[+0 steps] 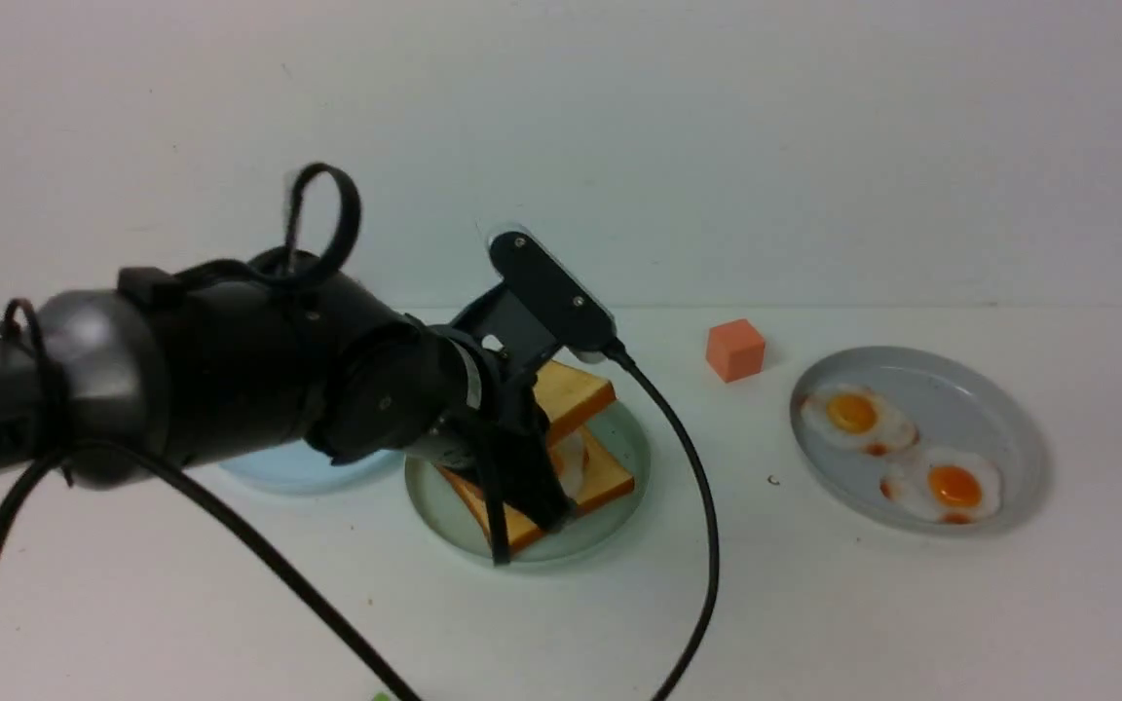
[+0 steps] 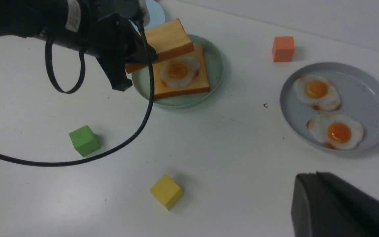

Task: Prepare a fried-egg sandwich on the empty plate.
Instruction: Use the left arm to place a slice of bread on the fried egg in the middle

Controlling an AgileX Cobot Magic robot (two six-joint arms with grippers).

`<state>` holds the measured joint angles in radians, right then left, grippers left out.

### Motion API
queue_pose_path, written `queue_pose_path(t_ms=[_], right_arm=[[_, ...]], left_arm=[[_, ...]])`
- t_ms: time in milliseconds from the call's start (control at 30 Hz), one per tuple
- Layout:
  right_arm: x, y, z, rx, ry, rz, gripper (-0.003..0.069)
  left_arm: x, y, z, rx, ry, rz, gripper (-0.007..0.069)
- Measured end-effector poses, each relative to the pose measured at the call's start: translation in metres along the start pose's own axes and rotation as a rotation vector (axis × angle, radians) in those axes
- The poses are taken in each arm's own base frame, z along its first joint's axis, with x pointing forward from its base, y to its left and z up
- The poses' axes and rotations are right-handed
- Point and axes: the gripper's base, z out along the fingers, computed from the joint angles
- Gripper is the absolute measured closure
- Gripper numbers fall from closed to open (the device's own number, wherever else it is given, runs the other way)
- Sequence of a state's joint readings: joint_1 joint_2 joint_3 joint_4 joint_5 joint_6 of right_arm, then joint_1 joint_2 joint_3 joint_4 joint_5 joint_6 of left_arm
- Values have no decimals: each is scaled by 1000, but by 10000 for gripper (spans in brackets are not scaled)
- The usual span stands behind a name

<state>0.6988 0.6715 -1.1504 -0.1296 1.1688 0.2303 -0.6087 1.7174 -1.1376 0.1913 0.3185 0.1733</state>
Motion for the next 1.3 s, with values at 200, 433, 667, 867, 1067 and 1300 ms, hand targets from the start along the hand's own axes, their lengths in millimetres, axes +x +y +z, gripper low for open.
queue_pose_path(t_ms=[200, 433, 667, 867, 1067, 1300], right_arm=[[1, 0, -1, 1, 2, 1, 627], [1, -1, -1, 7, -4, -2, 627], [1, -2, -2, 11, -7, -4, 625], [1, -2, -2, 15, -7, -6, 624], [0, -2, -2, 22, -13, -9, 620], [-3, -2, -2, 22, -41, -13, 615]], left_arm=[[9, -5, 20, 13, 37, 27, 618], [12, -8, 30, 20, 45, 48, 618], [13, -8, 31, 23, 51, 80, 618], [13, -8, 31, 22, 47, 96, 618], [11, -7, 31, 19, 24, 151, 618], [11, -8, 33, 21, 21, 154, 618]])
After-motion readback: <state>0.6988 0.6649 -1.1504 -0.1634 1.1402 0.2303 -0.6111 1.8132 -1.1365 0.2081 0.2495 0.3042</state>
